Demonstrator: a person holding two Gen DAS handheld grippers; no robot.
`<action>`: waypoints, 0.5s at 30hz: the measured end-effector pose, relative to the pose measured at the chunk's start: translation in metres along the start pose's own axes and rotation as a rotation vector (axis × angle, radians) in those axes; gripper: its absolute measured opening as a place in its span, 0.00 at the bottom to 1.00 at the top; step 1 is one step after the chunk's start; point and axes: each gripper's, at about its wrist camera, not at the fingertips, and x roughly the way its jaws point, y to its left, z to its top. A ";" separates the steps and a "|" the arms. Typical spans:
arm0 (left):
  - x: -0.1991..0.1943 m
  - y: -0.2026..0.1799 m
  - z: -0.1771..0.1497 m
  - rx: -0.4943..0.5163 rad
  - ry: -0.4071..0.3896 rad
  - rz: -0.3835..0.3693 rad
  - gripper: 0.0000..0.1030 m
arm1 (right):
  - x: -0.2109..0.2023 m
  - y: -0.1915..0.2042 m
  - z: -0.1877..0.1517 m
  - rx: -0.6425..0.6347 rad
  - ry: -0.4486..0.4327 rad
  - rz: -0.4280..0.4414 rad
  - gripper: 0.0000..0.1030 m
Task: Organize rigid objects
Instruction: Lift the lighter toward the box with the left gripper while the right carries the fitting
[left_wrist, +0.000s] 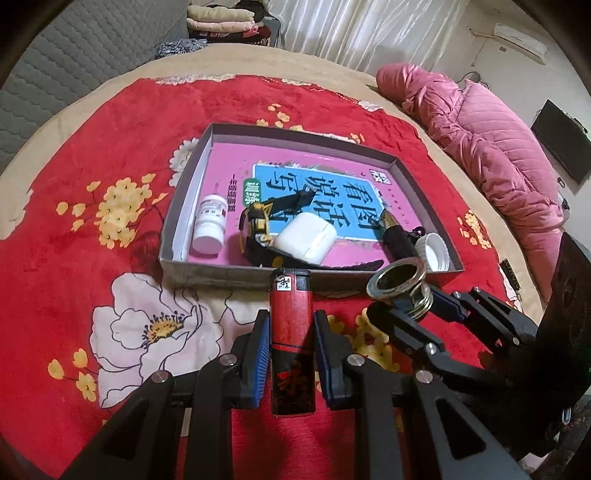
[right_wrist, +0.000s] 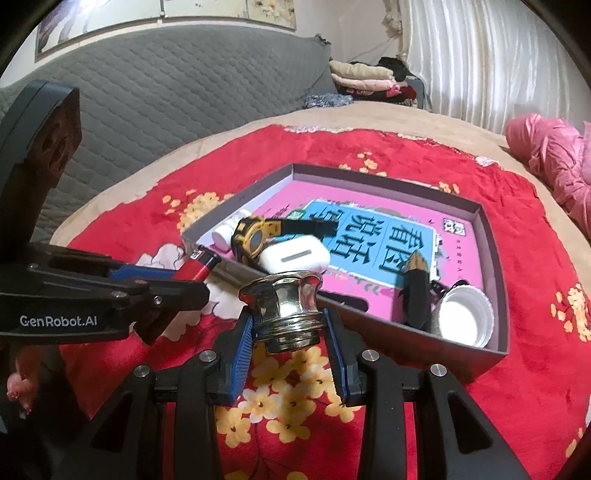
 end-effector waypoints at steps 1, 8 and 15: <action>-0.001 -0.002 0.001 0.003 -0.004 -0.003 0.23 | -0.002 -0.003 0.002 0.011 -0.010 -0.005 0.37; -0.004 -0.016 0.011 0.043 -0.037 -0.010 0.23 | -0.019 -0.029 0.013 0.080 -0.088 -0.048 0.37; 0.003 -0.028 0.028 0.058 -0.060 -0.022 0.23 | -0.031 -0.046 0.020 0.091 -0.132 -0.105 0.37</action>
